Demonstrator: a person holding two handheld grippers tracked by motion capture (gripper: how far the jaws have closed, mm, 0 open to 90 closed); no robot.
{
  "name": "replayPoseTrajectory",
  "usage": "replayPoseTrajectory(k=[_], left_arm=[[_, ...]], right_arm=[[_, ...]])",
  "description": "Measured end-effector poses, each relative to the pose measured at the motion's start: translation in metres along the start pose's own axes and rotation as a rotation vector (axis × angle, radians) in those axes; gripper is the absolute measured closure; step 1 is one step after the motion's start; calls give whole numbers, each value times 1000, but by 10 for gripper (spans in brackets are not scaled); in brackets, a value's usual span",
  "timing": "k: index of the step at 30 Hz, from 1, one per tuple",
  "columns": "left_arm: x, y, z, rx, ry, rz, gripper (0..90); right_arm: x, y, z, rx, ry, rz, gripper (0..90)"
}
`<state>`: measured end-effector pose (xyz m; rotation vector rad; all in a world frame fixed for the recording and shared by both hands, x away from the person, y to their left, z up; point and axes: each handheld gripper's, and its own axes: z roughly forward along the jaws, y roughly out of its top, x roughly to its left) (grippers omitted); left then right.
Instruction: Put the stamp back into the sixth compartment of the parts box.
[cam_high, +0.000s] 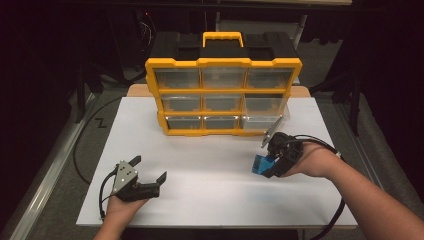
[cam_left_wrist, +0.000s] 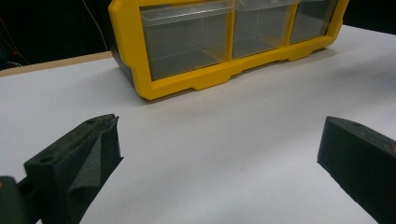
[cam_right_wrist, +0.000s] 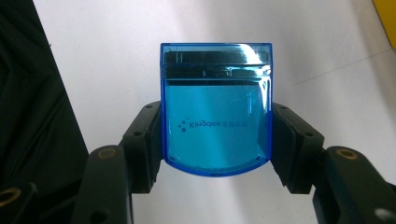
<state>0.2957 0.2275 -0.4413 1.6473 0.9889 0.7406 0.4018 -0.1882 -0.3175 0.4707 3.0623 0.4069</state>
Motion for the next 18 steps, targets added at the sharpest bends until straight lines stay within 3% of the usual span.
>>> replayPoseTrajectory(k=[18], left_arm=[[0,0,0,-2,1,0,3]], right_arm=[[-2,6,-17,13,3,-26,442]])
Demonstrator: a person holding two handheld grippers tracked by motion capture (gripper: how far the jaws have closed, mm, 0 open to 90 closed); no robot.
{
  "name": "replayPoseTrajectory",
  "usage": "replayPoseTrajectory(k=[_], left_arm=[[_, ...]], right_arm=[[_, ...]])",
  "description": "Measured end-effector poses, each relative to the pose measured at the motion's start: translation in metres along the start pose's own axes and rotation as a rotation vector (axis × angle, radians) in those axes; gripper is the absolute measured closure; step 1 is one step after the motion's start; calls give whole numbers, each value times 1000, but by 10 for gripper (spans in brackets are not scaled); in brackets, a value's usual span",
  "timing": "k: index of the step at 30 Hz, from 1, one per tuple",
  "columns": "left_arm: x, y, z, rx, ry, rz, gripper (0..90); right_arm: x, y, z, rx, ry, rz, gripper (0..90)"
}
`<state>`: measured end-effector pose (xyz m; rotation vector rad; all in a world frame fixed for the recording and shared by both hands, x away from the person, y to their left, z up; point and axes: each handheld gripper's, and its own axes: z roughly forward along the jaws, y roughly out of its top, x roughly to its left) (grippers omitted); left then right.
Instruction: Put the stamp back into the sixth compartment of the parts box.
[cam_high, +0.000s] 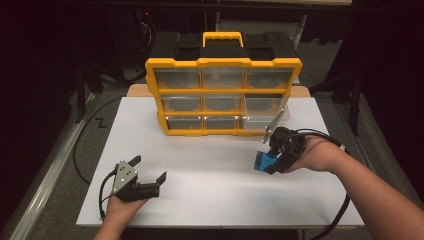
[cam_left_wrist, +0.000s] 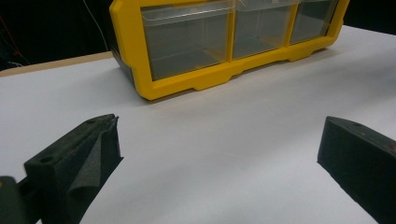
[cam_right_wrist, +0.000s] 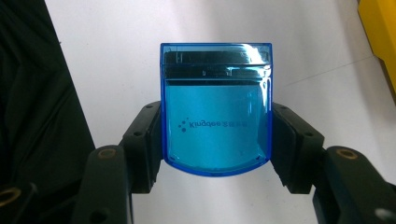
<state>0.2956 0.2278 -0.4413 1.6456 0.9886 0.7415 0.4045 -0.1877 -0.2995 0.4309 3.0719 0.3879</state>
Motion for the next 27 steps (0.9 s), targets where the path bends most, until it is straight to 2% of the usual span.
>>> replayPoseTrajectory(k=[11,13,27], left_arm=[[0,0,0,-2,-2,1,3],[0,0,-1,1,-4,5,3],[0,0,-1,-5,-3,1,3]], right_arm=[[-1,6,-14,9,-2,-9,443],[-1,8,-17,6,-6,1,443],[-1,21,-40,2,-16,-26,443]])
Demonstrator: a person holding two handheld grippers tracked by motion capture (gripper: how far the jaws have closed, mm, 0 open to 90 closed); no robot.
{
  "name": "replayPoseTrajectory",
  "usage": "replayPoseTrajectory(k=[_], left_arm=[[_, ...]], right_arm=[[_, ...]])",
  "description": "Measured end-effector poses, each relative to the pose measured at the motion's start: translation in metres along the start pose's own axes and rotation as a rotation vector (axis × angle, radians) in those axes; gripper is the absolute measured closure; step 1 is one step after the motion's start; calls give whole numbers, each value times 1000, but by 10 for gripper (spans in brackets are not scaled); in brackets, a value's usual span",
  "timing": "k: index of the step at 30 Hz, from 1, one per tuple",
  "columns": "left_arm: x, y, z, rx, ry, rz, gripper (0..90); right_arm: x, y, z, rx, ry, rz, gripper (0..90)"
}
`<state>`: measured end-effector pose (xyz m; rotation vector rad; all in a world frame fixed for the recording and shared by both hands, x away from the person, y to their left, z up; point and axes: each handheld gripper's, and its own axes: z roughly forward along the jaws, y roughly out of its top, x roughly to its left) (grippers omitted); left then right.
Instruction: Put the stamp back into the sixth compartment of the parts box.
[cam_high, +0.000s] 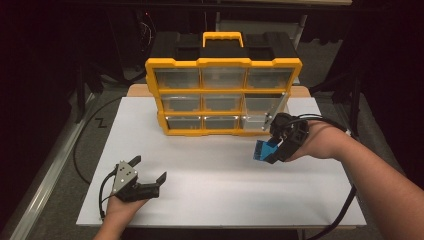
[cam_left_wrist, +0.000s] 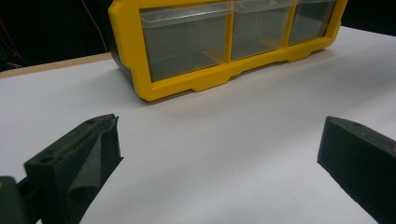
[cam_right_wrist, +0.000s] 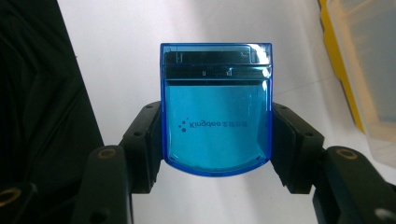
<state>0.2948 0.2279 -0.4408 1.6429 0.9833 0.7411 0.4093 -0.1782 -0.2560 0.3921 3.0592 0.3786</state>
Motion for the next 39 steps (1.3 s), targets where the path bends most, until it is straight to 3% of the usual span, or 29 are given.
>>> replayPoseTrajectory(k=[10,24,39], left_arm=[[0,0,0,-2,-1,2,3],[0,0,-1,-4,0,1,3],[1,0,-1,-3,1,-4,3]], right_arm=[[-1,8,-16,-5,-4,-19,442],[-12,15,-39,-10,-24,10,442],[-25,20,-54,-1,-32,31,442]])
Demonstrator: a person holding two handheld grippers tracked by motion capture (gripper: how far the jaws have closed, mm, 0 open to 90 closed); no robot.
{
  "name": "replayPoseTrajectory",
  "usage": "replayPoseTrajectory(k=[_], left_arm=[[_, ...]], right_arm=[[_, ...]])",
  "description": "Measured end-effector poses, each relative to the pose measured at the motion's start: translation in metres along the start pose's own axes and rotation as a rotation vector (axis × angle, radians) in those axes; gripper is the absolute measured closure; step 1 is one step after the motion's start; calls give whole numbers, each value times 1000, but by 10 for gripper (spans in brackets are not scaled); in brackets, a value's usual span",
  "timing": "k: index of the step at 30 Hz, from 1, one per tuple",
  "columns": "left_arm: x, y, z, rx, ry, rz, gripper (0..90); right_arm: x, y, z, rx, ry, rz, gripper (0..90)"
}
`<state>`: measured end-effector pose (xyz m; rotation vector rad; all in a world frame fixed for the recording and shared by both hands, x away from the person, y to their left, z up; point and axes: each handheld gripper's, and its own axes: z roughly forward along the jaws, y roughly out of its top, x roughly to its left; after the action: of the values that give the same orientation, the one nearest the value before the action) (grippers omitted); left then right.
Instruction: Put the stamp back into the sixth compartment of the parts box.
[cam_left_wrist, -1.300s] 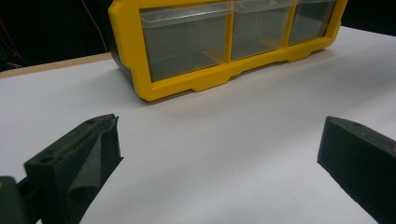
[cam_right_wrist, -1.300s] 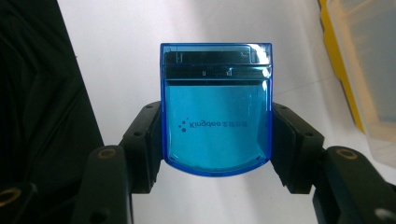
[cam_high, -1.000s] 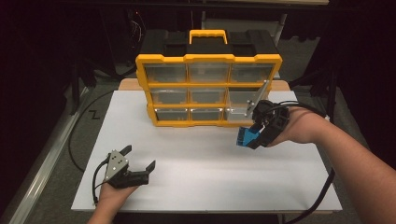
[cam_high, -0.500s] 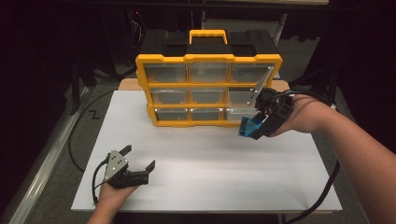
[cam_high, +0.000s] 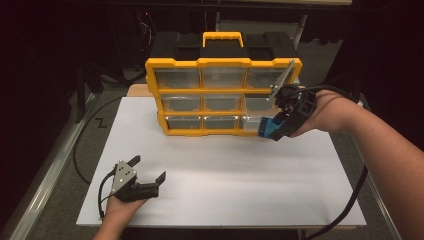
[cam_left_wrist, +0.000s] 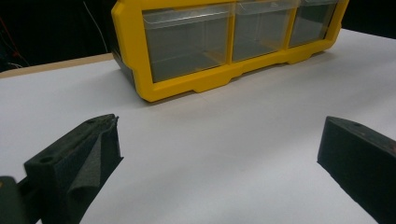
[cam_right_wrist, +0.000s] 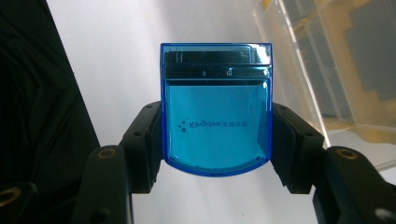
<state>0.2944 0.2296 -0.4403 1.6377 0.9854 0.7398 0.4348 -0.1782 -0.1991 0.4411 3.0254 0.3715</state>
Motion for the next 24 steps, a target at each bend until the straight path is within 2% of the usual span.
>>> replayPoseTrajectory(k=[24], left_arm=[[2,0,0,0,-1,-3,3]], right_arm=[[-32,27,-10,4,-47,25,442]])
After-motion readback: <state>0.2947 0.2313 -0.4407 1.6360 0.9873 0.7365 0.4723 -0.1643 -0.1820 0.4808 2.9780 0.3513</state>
